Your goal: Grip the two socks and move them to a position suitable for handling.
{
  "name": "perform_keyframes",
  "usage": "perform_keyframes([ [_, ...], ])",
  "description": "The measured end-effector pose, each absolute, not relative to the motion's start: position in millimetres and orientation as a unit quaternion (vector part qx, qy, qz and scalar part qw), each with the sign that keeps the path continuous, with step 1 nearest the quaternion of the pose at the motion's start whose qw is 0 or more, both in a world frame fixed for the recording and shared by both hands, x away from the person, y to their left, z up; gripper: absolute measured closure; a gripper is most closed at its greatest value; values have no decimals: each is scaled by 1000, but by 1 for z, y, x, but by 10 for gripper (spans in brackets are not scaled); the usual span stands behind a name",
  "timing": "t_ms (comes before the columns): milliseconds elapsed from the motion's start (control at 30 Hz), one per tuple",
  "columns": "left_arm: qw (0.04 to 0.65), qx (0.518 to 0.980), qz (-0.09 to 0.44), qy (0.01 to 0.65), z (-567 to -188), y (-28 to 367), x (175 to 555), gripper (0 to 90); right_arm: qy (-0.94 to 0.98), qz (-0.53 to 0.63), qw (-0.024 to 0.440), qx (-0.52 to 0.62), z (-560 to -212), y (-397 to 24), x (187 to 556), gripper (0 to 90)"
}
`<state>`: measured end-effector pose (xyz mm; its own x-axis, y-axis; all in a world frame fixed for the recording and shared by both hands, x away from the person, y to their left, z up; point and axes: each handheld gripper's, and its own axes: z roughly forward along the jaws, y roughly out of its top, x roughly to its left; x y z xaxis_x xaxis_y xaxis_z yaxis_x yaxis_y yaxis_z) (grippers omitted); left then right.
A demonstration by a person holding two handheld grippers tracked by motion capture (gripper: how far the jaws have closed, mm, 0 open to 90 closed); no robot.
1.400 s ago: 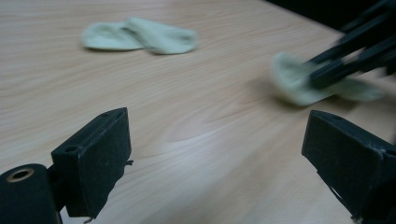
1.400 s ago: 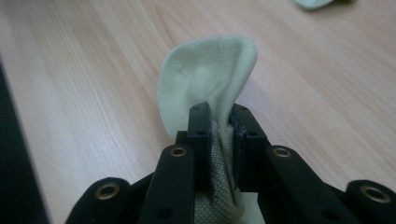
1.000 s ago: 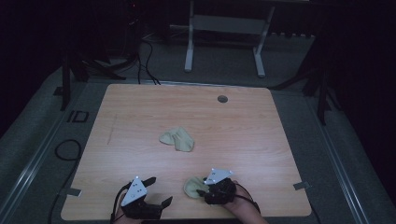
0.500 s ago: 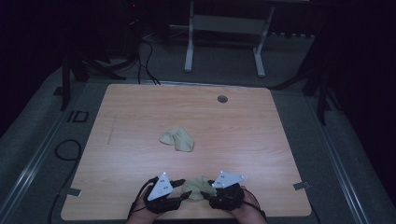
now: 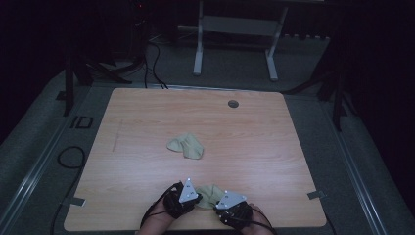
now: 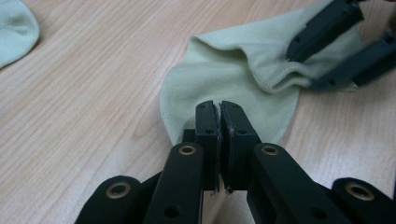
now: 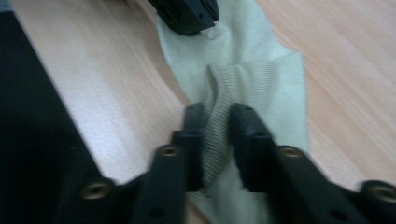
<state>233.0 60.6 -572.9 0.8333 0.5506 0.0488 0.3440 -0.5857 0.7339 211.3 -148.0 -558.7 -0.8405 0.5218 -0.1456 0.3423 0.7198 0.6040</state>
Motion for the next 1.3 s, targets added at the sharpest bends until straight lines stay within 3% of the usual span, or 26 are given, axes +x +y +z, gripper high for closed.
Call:
perform_keyframes([
  [133, 377, 881, 142, 247, -573, 60, 235, 864, 908, 303, 140, 252, -553, -153, 216, 835],
  [400, 378, 882, 150, 237, -574, 59, 241, 864, 874, 349, 135, 309, -526, -189, 229, 833],
  [767, 384, 883, 145, 229, -574, 53, 252, 876, 840, 366, 123, 382, -525, -237, 250, 832],
  [833, 385, 883, 146, 226, -574, 49, 254, 876, 839, 359, 127, 388, -528, -241, 252, 793],
  [867, 385, 883, 146, 226, -574, 49, 254, 876, 837, 353, 136, 394, -529, -243, 254, 690],
  [967, 379, 886, 153, 220, -573, 44, 259, 874, 840, 342, 162, 389, -527, -243, 255, 678],
  [1067, 378, 886, 151, 221, -573, 44, 261, 873, 838, 345, 166, 389, -525, -243, 255, 716],
  [1100, 377, 887, 151, 218, -573, 42, 264, 873, 843, 339, 168, 383, -527, -239, 259, 837],
  [1300, 375, 888, 148, 222, -572, 38, 273, 871, 854, 314, 157, 384, -546, -233, 271, 874],
])
